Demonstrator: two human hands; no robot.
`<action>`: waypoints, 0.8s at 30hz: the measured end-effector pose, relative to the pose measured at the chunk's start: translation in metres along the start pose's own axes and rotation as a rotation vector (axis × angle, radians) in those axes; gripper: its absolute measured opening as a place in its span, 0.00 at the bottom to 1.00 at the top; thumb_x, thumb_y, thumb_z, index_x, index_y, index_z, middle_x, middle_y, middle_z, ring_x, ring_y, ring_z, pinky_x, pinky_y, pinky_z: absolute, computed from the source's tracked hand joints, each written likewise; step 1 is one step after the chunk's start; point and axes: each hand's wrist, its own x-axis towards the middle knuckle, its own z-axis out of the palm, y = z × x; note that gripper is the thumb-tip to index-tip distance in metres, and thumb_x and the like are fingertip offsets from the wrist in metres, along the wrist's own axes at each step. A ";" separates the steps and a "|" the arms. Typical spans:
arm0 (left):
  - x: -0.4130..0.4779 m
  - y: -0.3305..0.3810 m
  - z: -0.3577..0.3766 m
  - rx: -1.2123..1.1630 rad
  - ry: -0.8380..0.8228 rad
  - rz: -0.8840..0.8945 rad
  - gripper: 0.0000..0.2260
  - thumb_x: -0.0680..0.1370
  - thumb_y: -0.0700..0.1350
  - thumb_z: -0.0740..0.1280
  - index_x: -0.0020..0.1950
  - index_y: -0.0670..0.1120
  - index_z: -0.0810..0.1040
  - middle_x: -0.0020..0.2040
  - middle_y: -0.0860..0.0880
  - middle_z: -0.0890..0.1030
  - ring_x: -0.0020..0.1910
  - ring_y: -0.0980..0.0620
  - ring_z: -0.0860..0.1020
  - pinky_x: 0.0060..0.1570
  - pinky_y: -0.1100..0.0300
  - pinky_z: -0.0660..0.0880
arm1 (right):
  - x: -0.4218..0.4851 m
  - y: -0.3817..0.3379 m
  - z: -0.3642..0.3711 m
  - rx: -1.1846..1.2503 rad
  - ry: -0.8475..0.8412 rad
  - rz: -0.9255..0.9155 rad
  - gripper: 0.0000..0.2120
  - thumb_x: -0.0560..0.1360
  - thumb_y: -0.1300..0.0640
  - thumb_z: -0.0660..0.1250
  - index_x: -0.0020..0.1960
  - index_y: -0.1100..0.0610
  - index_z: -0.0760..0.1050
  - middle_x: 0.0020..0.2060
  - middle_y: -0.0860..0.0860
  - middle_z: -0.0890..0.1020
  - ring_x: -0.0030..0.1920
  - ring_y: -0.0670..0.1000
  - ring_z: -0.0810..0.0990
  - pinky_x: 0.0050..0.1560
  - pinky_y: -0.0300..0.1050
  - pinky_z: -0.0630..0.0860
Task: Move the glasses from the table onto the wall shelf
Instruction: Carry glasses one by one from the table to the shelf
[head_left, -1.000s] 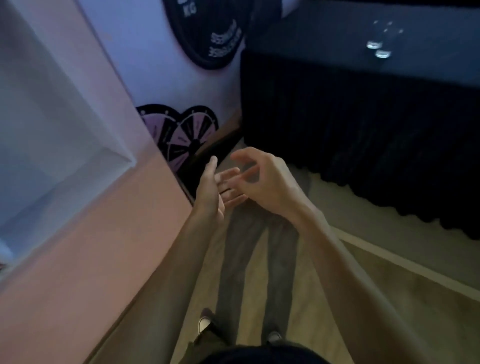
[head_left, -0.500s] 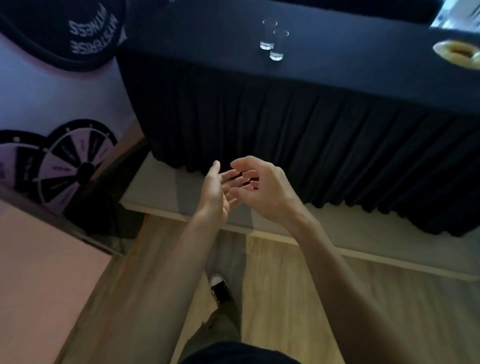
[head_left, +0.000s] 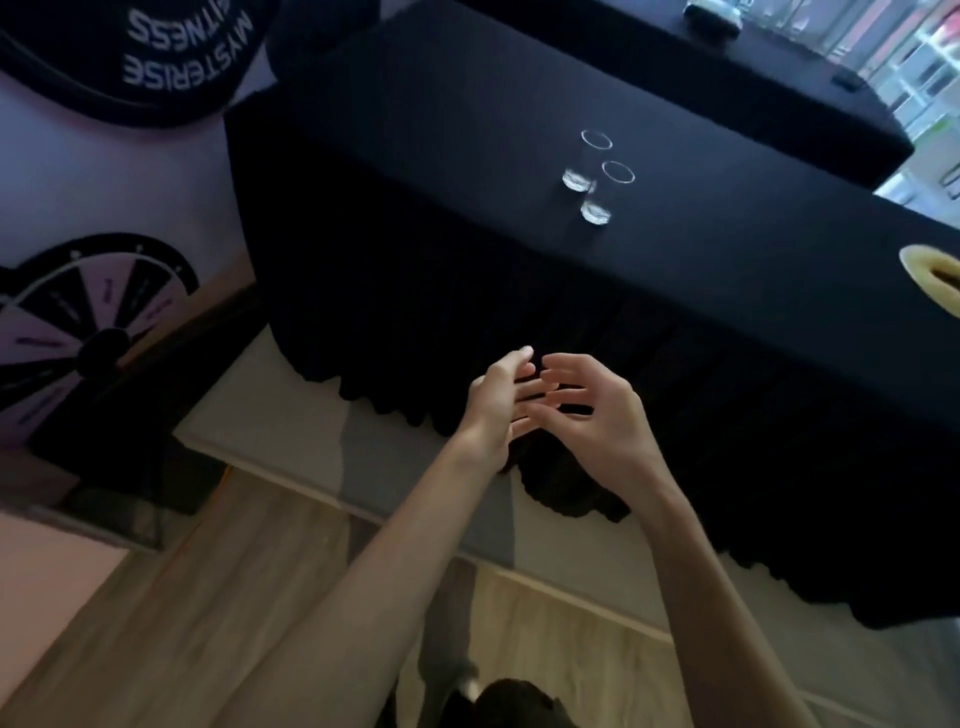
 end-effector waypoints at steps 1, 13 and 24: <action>0.007 0.007 0.002 0.000 0.008 0.011 0.18 0.80 0.58 0.66 0.61 0.45 0.80 0.54 0.44 0.88 0.53 0.45 0.87 0.62 0.45 0.80 | 0.012 0.003 -0.002 -0.005 -0.002 0.000 0.25 0.74 0.57 0.79 0.69 0.51 0.77 0.58 0.44 0.84 0.55 0.42 0.84 0.53 0.38 0.83; 0.125 0.080 0.082 -0.084 0.162 0.029 0.23 0.83 0.59 0.61 0.62 0.40 0.79 0.56 0.38 0.85 0.52 0.43 0.86 0.49 0.51 0.85 | 0.178 0.070 -0.062 0.114 0.093 0.024 0.28 0.74 0.56 0.78 0.72 0.52 0.75 0.58 0.48 0.84 0.57 0.45 0.83 0.50 0.30 0.77; 0.264 0.132 0.167 -0.030 0.302 0.063 0.31 0.82 0.65 0.57 0.71 0.41 0.76 0.66 0.38 0.80 0.60 0.40 0.82 0.61 0.47 0.80 | 0.363 0.154 -0.073 0.210 0.276 0.146 0.47 0.71 0.52 0.80 0.81 0.60 0.58 0.73 0.57 0.72 0.72 0.53 0.73 0.66 0.37 0.68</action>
